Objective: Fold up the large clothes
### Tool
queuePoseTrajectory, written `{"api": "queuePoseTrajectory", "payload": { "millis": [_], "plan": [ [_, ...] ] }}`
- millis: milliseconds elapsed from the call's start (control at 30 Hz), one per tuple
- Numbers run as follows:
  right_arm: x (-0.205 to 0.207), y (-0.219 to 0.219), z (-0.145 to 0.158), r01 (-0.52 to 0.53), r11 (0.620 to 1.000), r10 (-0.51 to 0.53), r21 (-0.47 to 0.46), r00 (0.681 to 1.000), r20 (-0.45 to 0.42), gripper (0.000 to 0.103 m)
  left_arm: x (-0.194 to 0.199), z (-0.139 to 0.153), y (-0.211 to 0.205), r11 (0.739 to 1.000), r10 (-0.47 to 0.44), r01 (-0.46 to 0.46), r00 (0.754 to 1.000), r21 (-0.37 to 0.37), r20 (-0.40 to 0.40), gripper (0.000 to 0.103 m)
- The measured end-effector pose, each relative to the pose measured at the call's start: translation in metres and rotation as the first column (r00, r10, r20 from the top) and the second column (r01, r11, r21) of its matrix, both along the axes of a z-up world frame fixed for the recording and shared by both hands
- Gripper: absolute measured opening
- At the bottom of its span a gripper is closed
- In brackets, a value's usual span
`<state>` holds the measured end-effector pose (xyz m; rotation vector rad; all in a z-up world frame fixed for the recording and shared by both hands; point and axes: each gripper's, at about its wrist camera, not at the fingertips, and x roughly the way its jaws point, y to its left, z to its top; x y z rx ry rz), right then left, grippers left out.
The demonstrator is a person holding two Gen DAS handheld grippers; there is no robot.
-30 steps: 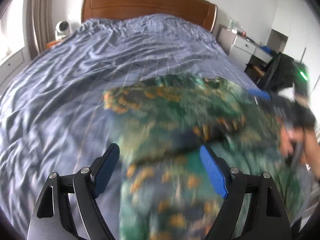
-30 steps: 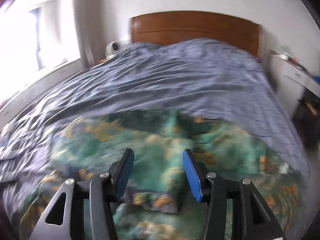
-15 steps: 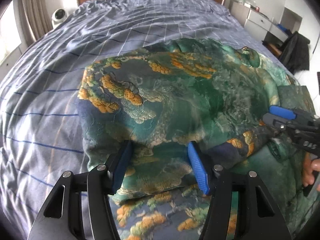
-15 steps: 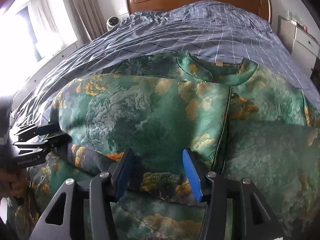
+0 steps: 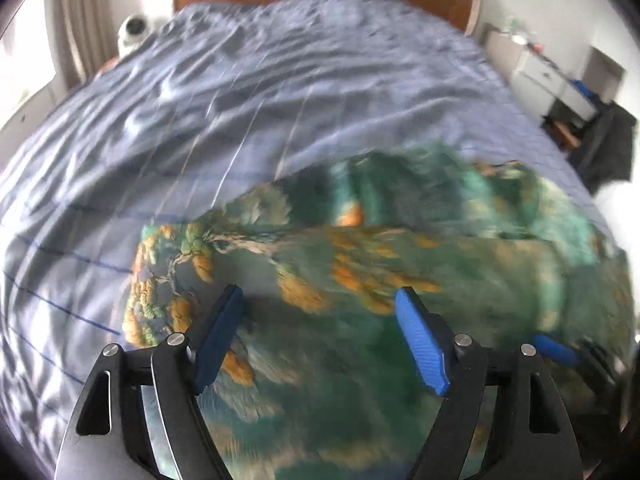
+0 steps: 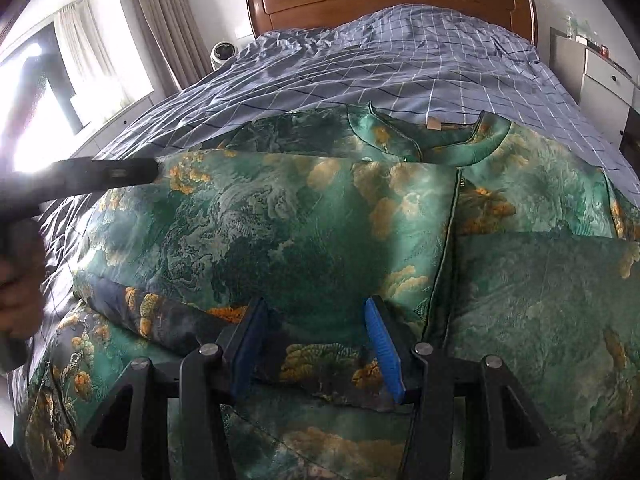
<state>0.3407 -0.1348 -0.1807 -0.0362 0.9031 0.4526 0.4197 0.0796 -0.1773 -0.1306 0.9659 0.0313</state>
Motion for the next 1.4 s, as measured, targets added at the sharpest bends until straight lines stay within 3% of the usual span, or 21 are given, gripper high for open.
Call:
{"api": "queuePoseTrajectory", "payload": {
  "millis": [133, 300, 433, 533, 700, 800, 967, 1167, 1400],
  "plan": [
    [-0.002, 0.0, -0.002, 0.0, 1.0, 0.0, -0.003, 1.0, 0.012, 0.052, 0.003, -0.028, -0.001, 0.998, -0.039, 0.039, 0.999, 0.042, -0.007, 0.084],
    [-0.002, 0.0, -0.003, 0.001, 1.0, -0.001, 0.004, 1.0, 0.019, 0.052, -0.012, -0.022, -0.006, 0.997, -0.048, 0.049, 0.999, 0.054, -0.004, 0.086],
    [-0.001, 0.001, -0.003, 0.001, 1.0, -0.001, -0.004, 1.0, 0.021, 0.052, -0.038, -0.012, -0.014, 0.99, -0.106, 0.108, 0.994, 0.092, -0.029, 0.093],
    [-0.001, 0.002, -0.003, 0.0, 1.0, 0.001, -0.02, 1.0, 0.017, 0.052, -0.069, -0.004, -0.023, 0.975, -0.165, 0.17, 0.985, 0.143, -0.046, 0.094],
    [-0.002, 0.01, 0.01, -0.003, 0.996, 0.004, -0.088, 1.0, 0.011, 0.052, -0.142, 0.016, -0.019, 0.972, -0.221, 0.222, 0.975, 0.074, -0.022, 0.094],
    [-0.013, 0.009, 0.028, 0.003, 0.994, -0.001, -0.108, 1.0, 0.014, 0.057, -0.189, 0.028, -0.015, 0.966, -0.237, 0.234, 0.971, 0.109, 0.017, 0.094],
    [-0.057, -0.006, 0.072, 0.012, 0.991, -0.001, -0.133, 0.997, 0.083, 0.074, -0.254, 0.043, 0.002, 0.972, -0.216, 0.211, 0.976, 0.1, 0.041, 0.094],
    [-0.13, -0.056, 0.102, 0.048, 0.99, -0.031, -0.133, 0.991, 0.127, 0.074, -0.298, 0.044, 0.024, 0.983, -0.162, 0.157, 0.986, 0.096, 0.045, 0.094],
    [-0.206, -0.137, 0.099, 0.23, 0.964, -0.215, -0.131, 0.969, 0.121, 0.074, -0.321, 0.031, 0.044, 0.993, -0.109, 0.108, 0.994, 0.042, 0.005, 0.094]
  ]
}}
